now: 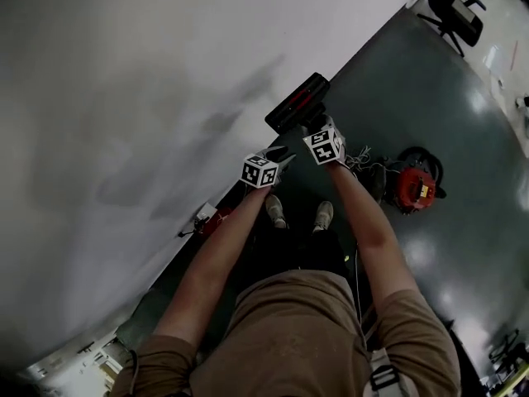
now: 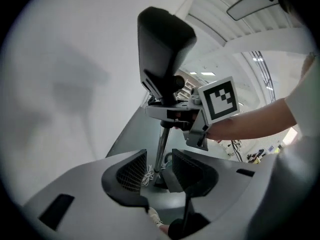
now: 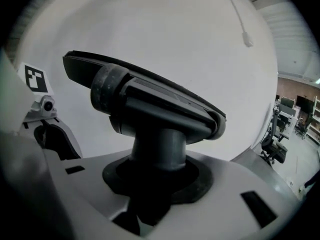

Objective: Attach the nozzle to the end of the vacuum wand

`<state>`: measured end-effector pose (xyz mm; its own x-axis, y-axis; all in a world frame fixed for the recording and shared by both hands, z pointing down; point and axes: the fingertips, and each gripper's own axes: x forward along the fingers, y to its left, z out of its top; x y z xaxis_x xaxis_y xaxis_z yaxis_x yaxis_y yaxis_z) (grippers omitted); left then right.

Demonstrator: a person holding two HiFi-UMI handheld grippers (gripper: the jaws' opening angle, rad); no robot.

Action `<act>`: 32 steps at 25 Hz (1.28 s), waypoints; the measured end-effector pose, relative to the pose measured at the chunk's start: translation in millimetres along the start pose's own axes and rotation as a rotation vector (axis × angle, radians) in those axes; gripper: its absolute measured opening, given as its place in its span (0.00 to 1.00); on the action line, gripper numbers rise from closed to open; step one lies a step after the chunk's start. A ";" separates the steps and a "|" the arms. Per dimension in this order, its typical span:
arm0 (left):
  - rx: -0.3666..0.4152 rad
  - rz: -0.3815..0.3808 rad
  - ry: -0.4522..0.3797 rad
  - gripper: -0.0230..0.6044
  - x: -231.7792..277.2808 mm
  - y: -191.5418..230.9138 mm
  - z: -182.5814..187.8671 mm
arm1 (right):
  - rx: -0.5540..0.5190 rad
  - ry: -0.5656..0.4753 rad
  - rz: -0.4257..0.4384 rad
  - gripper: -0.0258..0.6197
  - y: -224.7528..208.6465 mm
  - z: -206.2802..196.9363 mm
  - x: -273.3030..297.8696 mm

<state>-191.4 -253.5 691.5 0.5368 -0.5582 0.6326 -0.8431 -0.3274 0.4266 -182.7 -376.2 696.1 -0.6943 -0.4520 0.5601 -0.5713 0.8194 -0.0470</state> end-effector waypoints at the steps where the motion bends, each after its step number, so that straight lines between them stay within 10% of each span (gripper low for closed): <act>1: -0.021 0.017 -0.008 0.27 -11.0 14.2 -3.4 | -0.009 0.023 0.009 0.24 10.5 0.8 16.7; 17: -0.102 0.072 -0.089 0.28 -78.2 95.2 9.0 | 0.007 0.225 0.149 0.36 85.7 -5.9 132.0; 32: 0.111 -0.032 -0.270 0.27 -102.1 -19.7 94.7 | 0.147 -0.279 0.015 0.39 2.7 79.8 -135.2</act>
<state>-232.6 -262.3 557.2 0.5479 -0.7241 0.4190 -0.8323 -0.4211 0.3605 -125.3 -341.0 554.3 -0.7849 -0.5363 0.3105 -0.6031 0.7763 -0.1837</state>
